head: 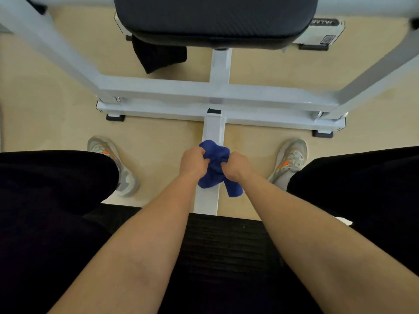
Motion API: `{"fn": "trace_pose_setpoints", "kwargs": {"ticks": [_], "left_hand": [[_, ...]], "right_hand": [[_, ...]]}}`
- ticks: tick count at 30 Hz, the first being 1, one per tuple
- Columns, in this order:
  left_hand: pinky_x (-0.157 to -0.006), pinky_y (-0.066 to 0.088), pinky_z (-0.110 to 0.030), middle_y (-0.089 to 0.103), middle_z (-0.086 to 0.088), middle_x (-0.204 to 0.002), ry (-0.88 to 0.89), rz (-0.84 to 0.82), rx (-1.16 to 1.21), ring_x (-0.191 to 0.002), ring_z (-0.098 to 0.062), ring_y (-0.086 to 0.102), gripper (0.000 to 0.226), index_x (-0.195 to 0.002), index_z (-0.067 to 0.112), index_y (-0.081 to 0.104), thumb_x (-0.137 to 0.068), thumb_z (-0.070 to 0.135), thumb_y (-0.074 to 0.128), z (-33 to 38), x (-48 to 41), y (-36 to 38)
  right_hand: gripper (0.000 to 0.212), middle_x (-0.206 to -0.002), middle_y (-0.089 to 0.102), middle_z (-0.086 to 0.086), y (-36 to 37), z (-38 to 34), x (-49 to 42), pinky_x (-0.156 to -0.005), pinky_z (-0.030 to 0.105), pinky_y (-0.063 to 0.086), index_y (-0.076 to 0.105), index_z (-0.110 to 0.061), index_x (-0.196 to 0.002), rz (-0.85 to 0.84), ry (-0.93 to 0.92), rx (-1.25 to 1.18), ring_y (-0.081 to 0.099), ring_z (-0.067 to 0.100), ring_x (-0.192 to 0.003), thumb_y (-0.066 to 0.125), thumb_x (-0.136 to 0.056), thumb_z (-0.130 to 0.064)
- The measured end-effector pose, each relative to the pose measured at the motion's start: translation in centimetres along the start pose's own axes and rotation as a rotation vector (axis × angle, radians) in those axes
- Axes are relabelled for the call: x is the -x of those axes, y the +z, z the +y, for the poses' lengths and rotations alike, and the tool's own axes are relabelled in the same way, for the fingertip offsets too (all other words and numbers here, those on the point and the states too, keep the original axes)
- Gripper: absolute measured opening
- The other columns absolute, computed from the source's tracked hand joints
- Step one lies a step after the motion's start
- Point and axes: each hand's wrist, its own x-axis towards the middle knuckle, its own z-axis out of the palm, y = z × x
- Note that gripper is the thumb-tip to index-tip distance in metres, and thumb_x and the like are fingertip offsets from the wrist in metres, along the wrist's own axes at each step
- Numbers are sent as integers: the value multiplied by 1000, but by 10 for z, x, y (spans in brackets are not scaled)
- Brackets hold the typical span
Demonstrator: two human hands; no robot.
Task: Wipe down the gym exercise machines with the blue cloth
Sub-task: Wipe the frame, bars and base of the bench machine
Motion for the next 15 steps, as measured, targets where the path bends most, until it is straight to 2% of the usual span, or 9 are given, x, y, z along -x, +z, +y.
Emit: {"fn": "trace_pose_setpoints", "kwargs": {"ticks": [2, 4, 8, 11, 13, 15], "left_hand": [[-65, 46, -34, 57, -2, -79, 37, 38, 66, -73, -21, 54, 6, -85, 13, 54, -88, 10, 57, 21, -2, -8], [-65, 46, -32, 59, 1, -86, 68, 79, 134, -76, -19, 57, 15, -101, 16, 52, -89, 15, 60, 40, -4, -12], [-63, 46, -35, 55, 3, -82, 142, 125, 135, -73, -20, 55, 17, -98, 19, 45, -89, 16, 59, 72, -10, -6], [-63, 47, -34, 60, 1, -85, 164, 119, 161, -74, -21, 57, 12, -92, 21, 50, -89, 10, 54, 89, -20, 7], [-61, 45, -23, 62, 5, -90, 144, 122, 208, -78, -16, 58, 15, -91, 23, 56, -90, 8, 53, 101, -33, 17], [-67, 44, -21, 64, 6, -96, 127, 126, 229, -85, -16, 60, 20, -100, 23, 61, -91, 8, 52, 113, -48, 28]], "right_hand": [[19, -97, 58, 12, -23, 6, 1, -77, 33, 42, 58, -7, -102, 59, -19, -18, 53, 26, -87, 45, -102, -21], [21, -91, 59, 12, -42, 15, -4, -73, 34, 45, 56, -6, -96, 123, -32, -95, 55, 29, -83, 46, -100, -23], [24, -79, 61, 8, -69, 37, -17, -53, 28, 36, 61, -4, -97, 221, -15, -356, 56, 26, -73, 50, -94, -25], [23, -80, 59, 6, -77, 50, -30, -56, 29, 39, 57, -5, -95, 238, 18, -539, 54, 24, -71, 49, -93, -27], [30, -93, 58, 7, -81, 56, -43, -68, 32, 44, 53, -3, -109, 267, 52, -684, 56, 24, -83, 47, -93, -28], [34, -97, 56, 7, -87, 62, -57, -69, 33, 44, 49, 0, -117, 286, 55, -768, 55, 22, -84, 46, -91, -23]]}}
